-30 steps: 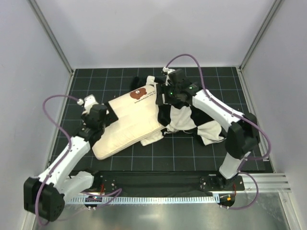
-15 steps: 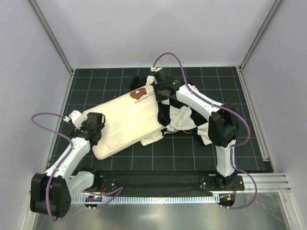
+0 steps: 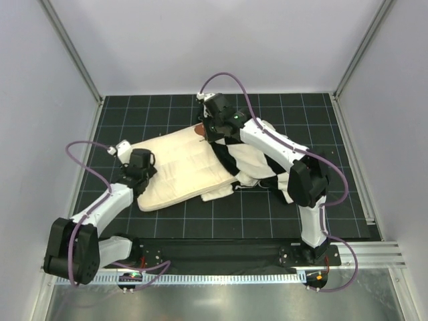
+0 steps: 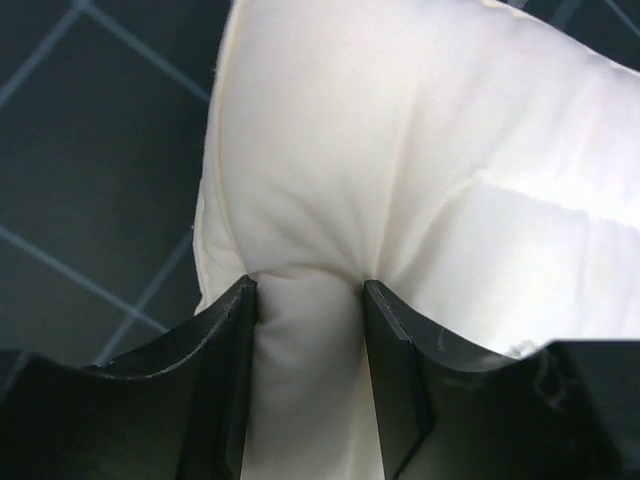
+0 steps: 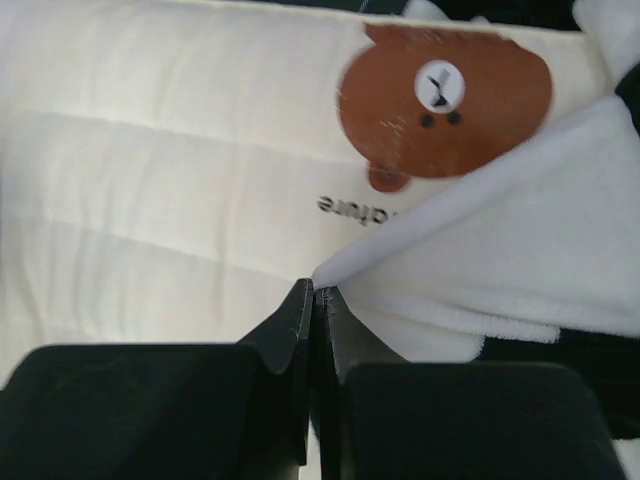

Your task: Put the pillow into the pillowcase

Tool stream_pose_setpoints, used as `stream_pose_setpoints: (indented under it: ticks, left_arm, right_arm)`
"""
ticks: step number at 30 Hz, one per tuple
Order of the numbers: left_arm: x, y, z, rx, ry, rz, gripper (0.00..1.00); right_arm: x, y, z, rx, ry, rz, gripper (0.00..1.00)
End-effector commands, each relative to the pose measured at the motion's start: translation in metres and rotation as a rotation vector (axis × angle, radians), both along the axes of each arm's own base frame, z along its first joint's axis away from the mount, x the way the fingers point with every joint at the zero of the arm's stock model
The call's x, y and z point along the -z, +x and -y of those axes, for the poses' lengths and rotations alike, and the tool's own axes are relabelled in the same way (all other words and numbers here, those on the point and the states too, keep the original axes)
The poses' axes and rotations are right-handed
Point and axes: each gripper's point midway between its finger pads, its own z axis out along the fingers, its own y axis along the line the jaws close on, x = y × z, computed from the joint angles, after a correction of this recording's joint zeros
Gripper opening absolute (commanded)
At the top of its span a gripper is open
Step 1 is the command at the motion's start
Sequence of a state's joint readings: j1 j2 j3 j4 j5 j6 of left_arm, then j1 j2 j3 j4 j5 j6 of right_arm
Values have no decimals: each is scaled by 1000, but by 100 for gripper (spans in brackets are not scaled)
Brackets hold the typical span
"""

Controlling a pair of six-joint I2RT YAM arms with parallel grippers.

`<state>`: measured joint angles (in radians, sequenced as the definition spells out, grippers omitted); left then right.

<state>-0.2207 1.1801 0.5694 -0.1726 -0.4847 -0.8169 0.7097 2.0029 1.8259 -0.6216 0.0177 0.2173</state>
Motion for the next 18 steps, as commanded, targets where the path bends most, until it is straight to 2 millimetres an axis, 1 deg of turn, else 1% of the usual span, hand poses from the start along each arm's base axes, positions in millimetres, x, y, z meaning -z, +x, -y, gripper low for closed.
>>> stream_pose_setpoints:
  ticks: [1, 2, 3, 4, 5, 6, 7, 9, 10, 11, 12, 13, 14, 15, 16, 17, 18]
  left_arm:
    - [-65, 35, 89, 327, -126, 219, 48]
    - [-75, 35, 106, 384, -137, 235, 48]
    - [-90, 39, 115, 411, -152, 260, 48]
    - [-96, 37, 127, 456, -180, 262, 48]
    - [-102, 36, 134, 487, -194, 270, 48]
    - [-107, 35, 140, 509, -204, 278, 48]
    - [-117, 32, 147, 538, -219, 298, 48]
    - [-123, 27, 154, 569, -226, 309, 52]
    - [-124, 26, 154, 570, -229, 311, 54]
    - [-125, 26, 152, 567, -222, 308, 54]
    - [-121, 24, 151, 567, -213, 292, 54]
    - [-119, 25, 150, 562, -208, 283, 55]
    - [-116, 25, 148, 554, -201, 274, 55]
    - [-113, 24, 148, 554, -199, 267, 55]
    - [-110, 24, 148, 554, -200, 256, 55]
    - [-107, 24, 148, 549, -201, 247, 55]
    - [-104, 24, 147, 544, -200, 240, 55]
  right_arm:
    - [-47, -7, -30, -93, 110, 48, 4]
    - [-55, -6, -31, -94, 117, 62, 4]
    - [-56, -6, -28, -91, 104, 62, 4]
    - [-57, -5, -24, -78, 90, 66, 4]
    - [-63, -1, -20, -58, 78, 84, 4]
    - [-59, 0, -10, -34, 31, 86, 4]
    - [-60, 6, 1, 10, -10, 109, 4]
    - [-55, 5, 20, 57, -81, 104, 6]
    - [-53, 7, 32, 100, -125, 115, 23]
    - [-47, 3, 39, 111, -151, 102, 36]
    - [-52, -1, 44, 115, -152, 108, 45]
    - [-38, -11, 49, 94, -169, 76, 62]
    - [-34, -17, 50, 75, -163, 64, 66]
    - [-53, -21, 48, 63, -105, 108, 69]
    - [-35, -36, 49, 15, -101, 62, 72]
    - [-38, -44, 46, -13, -68, 64, 77]
    - [-44, -47, 39, -42, -13, 83, 81]
